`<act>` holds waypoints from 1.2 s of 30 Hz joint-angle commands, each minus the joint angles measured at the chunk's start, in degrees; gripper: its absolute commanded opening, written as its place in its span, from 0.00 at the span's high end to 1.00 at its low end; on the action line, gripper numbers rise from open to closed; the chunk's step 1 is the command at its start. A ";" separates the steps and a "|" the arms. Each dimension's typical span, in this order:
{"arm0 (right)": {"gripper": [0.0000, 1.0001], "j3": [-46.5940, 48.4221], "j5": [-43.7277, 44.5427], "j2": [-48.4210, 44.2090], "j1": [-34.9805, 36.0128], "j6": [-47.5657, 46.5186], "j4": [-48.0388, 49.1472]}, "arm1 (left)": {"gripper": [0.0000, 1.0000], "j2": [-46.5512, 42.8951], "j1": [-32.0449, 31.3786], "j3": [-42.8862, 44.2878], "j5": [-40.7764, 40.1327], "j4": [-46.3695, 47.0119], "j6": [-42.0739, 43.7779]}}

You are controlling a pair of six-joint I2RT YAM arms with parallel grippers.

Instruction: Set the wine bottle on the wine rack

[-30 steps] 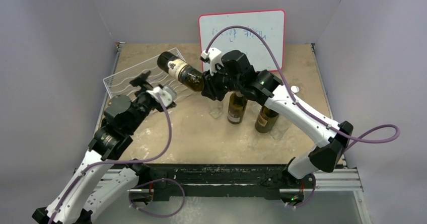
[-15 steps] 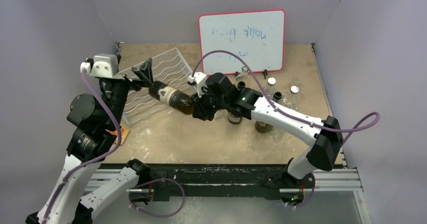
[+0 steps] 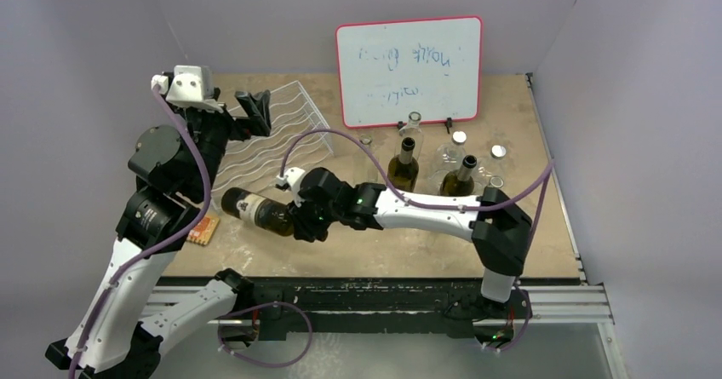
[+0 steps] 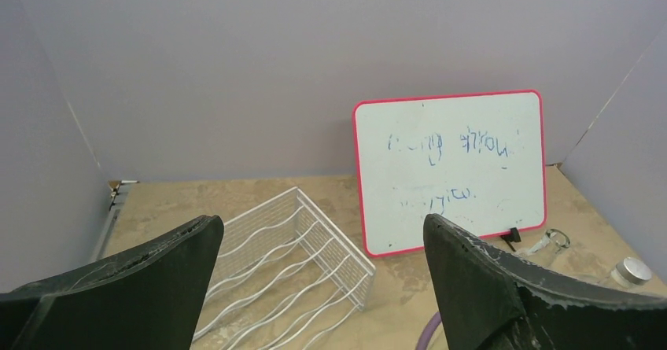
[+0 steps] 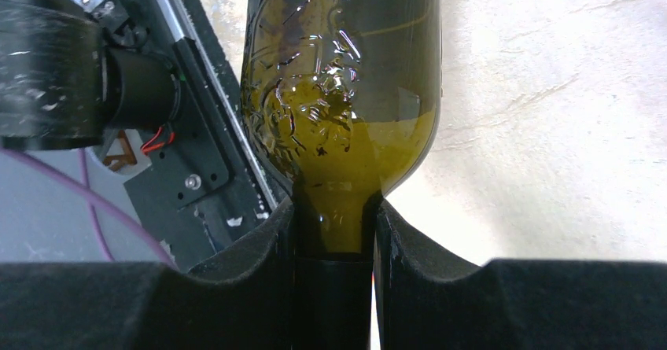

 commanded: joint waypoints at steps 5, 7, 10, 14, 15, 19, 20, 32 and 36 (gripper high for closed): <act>1.00 1.03 4.17 2.01 1.27 5.47 19.27 | 0.00 0.63 0.25 6.33 0.11 -5.88 -3.71; 1.00 0.08 4.58 2.54 1.26 6.39 22.01 | 0.00 0.63 0.25 6.77 0.28 -6.61 -3.91; 1.00 -0.10 6.57 4.01 1.27 10.14 24.94 | 0.00 0.94 0.22 7.15 0.62 -7.48 -4.25; 1.00 -0.08 5.57 6.90 1.48 15.69 30.76 | 0.00 2.31 0.25 8.54 0.61 -9.74 -4.62; 1.00 0.13 5.76 7.46 1.65 15.79 31.66 | 0.00 2.71 0.25 8.95 0.67 -10.29 -4.63; 1.00 0.89 6.86 9.94 2.05 17.23 35.14 | 0.00 3.99 0.25 10.46 0.97 -12.09 -5.12; 1.00 0.97 7.46 10.75 2.26 18.32 36.22 | 0.00 4.52 0.25 11.30 1.12 -12.83 -5.49; 1.00 8.20 17.30 20.69 4.47 27.41 42.45 | 0.00 6.52 0.20 17.67 4.12 -20.46 -12.08; 1.00 8.75 21.83 21.93 4.52 30.60 44.14 | 0.00 6.37 0.23 18.45 4.54 -21.60 -13.32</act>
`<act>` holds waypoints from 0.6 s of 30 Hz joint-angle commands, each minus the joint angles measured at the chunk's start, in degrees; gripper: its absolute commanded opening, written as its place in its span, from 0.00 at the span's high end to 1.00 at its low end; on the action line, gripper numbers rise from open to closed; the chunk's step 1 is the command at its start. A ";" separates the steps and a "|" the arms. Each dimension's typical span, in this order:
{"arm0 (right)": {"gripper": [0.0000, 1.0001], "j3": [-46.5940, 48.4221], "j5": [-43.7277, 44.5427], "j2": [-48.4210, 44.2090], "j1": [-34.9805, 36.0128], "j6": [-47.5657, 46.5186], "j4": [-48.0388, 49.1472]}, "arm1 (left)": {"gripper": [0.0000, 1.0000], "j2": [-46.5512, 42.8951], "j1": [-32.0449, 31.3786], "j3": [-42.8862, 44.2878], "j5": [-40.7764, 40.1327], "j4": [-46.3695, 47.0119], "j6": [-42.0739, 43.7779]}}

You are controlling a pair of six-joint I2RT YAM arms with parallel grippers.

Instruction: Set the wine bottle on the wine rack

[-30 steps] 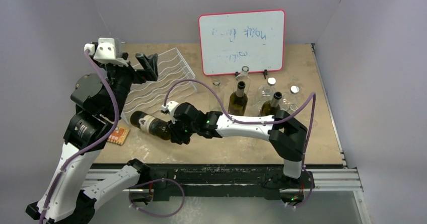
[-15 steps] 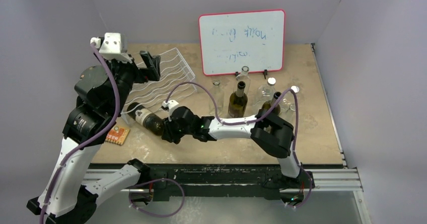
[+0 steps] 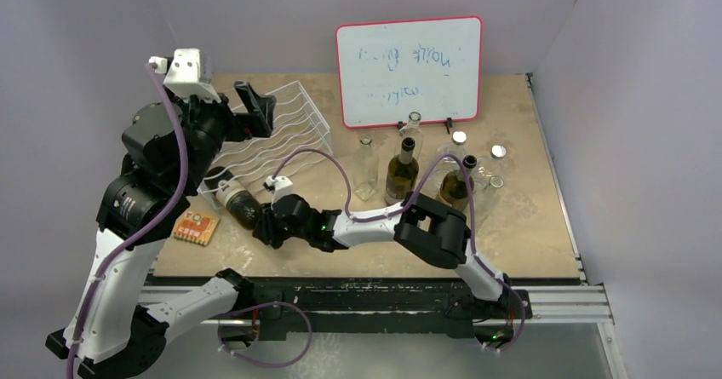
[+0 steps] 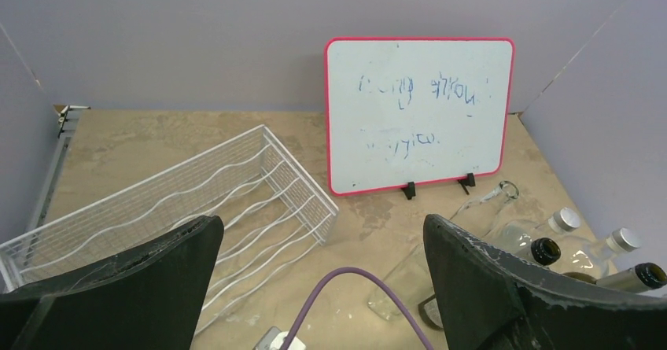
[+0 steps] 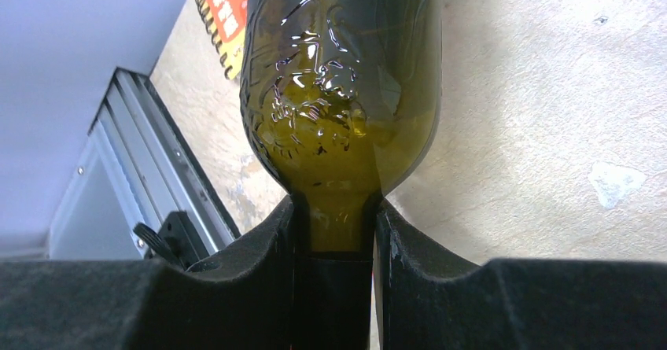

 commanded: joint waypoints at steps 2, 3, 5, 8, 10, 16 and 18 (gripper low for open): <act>1.00 4.55 9.73 -1.29 -0.25 5.68 12.03 | 0.00 -0.70 0.25 2.88 1.47 -1.02 -3.29; 1.00 4.69 11.08 -1.14 -0.18 6.22 12.28 | 0.01 -0.63 0.25 2.94 1.53 -1.22 -3.46; 1.00 5.10 11.58 -0.48 -0.25 5.87 14.01 | 0.01 -0.64 0.25 3.07 1.73 -1.57 -3.75; 1.00 8.27 10.48 1.43 -0.25 5.35 13.48 | 0.01 -0.49 0.25 3.42 1.80 -2.08 -4.18; 1.00 10.20 10.27 2.99 -0.25 5.27 13.84 | 0.01 -0.49 0.25 3.59 1.86 -2.36 -4.45; 0.99 15.30 10.12 6.70 -0.24 6.34 12.15 | 0.01 -1.20 0.25 3.44 1.63 -3.31 -5.43; 0.97 18.41 10.39 8.41 -0.36 7.02 11.22 | 0.01 -1.21 0.25 3.50 1.67 -3.51 -5.48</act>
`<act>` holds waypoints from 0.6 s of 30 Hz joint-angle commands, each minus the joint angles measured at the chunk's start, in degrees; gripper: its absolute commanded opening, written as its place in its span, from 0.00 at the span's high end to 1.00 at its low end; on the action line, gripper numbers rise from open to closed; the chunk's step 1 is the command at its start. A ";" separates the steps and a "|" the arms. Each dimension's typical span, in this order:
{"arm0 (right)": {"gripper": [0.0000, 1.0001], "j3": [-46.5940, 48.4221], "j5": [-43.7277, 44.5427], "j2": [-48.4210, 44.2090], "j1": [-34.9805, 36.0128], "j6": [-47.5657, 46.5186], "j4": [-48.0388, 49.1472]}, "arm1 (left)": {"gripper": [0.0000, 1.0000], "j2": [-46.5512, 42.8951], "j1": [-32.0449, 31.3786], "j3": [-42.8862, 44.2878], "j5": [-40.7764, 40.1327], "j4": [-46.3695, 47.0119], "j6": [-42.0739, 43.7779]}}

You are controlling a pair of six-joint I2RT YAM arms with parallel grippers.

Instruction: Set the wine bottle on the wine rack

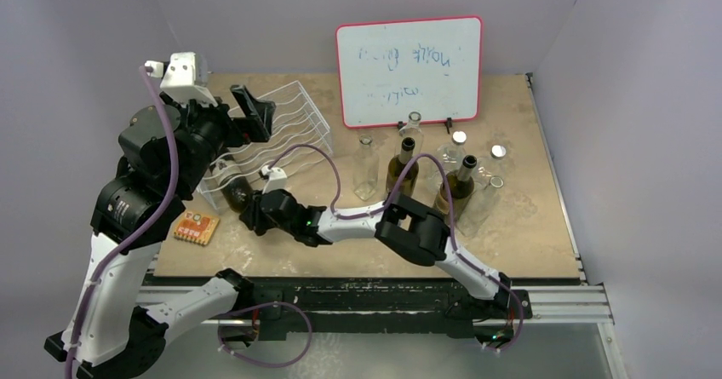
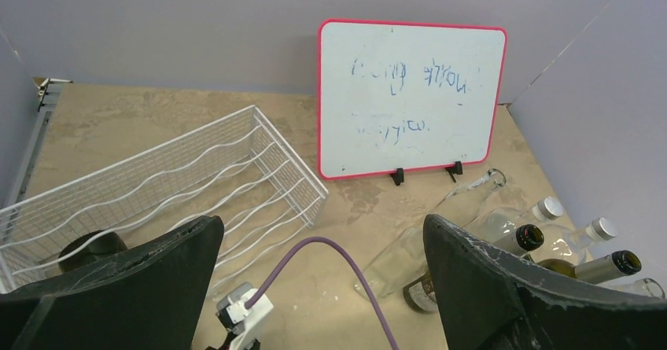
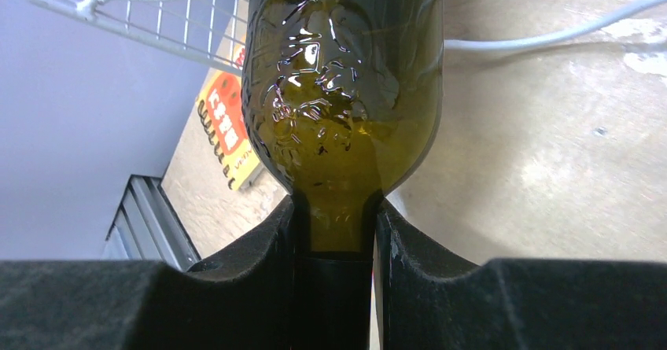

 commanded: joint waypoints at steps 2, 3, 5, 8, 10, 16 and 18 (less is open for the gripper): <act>0.95 9.90 1.81 0.82 -0.33 1.84 7.55 | 0.01 -0.74 0.25 2.28 0.55 0.35 -1.45; 0.93 10.91 1.69 1.46 -0.34 1.78 7.23 | 0.01 -0.64 0.22 2.40 0.49 0.15 -1.52; 0.89 13.66 1.11 2.88 -0.37 1.61 5.34 | 0.01 -0.39 0.27 2.72 0.66 -0.45 -1.69; 0.76 15.74 0.08 4.68 -0.58 2.54 3.11 | 0.01 -0.31 0.25 2.71 0.64 -0.95 -1.57; 0.68 15.62 -0.30 5.29 -0.83 3.08 3.04 | 0.01 -0.26 0.25 2.99 0.20 -1.22 -1.47; 0.42 13.51 -2.18 4.48 -1.64 -0.70 7.25 | 0.01 -0.14 0.22 3.24 0.10 -1.48 -1.30; 0.36 12.12 -3.53 3.92 -1.73 -1.94 9.67 | 0.01 -0.03 0.25 3.19 0.13 -1.54 -1.19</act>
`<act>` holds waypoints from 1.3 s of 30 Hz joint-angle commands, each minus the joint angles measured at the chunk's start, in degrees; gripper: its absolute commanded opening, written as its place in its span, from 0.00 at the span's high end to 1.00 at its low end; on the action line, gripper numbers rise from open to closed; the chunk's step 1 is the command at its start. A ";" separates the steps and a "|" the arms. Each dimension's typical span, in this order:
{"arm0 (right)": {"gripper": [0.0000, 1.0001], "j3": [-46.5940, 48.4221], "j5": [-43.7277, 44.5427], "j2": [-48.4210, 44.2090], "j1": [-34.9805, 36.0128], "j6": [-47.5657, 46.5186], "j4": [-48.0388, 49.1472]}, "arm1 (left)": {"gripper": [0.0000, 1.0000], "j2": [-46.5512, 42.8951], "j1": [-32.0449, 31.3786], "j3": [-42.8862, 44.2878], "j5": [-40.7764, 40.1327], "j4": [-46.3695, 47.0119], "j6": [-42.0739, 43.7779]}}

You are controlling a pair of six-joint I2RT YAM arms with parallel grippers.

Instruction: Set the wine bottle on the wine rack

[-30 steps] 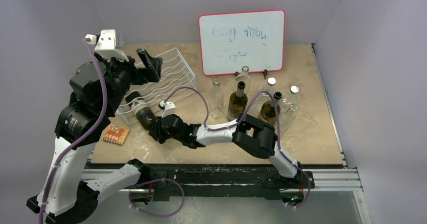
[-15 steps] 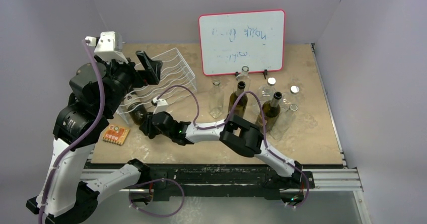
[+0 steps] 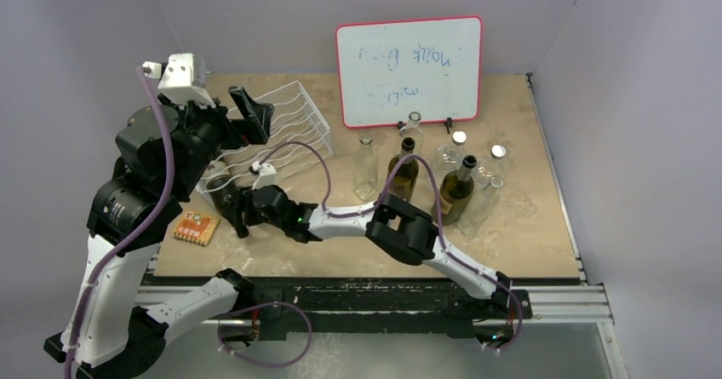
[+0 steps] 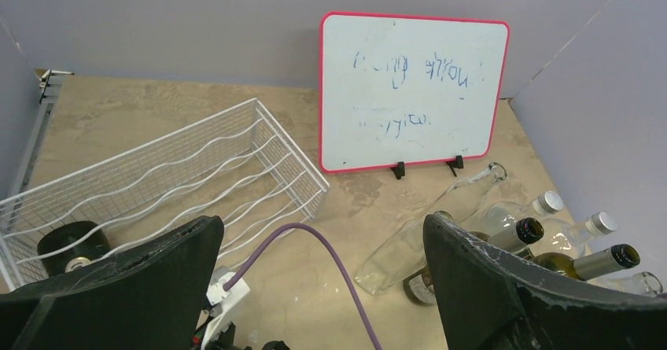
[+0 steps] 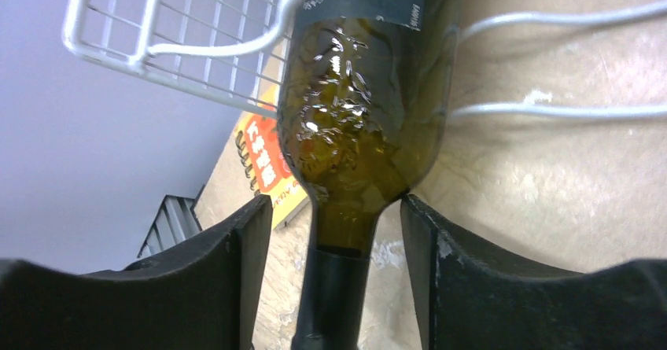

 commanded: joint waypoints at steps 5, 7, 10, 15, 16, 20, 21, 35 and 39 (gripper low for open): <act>0.34 0.83 -4.18 -3.46 -1.27 -4.63 10.52 | 0.01 0.37 0.25 1.81 0.22 0.65 -0.64; 0.37 0.94 -5.17 -3.20 -1.68 -4.63 10.39 | 0.01 0.28 0.25 1.84 0.33 0.57 -0.67; 0.44 1.58 -6.83 -2.93 -2.78 -4.47 9.55 | 0.01 -0.05 0.25 1.70 0.10 0.68 -0.65; 0.41 2.06 -6.83 -3.37 -3.90 -6.39 8.39 | 0.01 -0.54 0.19 1.55 0.04 1.12 -0.50; 0.40 1.85 -7.14 -3.80 -3.96 -7.11 8.51 | 0.01 -0.58 0.24 1.61 0.07 1.09 -0.41; 0.38 -0.87 -7.48 -7.90 -4.05 -11.59 9.59 | 0.01 -0.56 0.25 2.50 0.07 1.03 0.17; 0.38 -1.90 -7.51 -9.49 -4.05 -13.03 9.50 | 0.01 -0.53 0.25 3.02 0.01 1.00 0.53; 0.34 -16.14 -1.84 -35.93 -7.75 -23.56 -3.51 | 0.01 -7.98 0.25 3.41 -1.83 9.92 6.34; 0.33 -18.55 4.70 -44.33 -9.19 -28.31 -9.67 | 0.01 -9.60 0.24 1.35 -1.01 11.66 7.02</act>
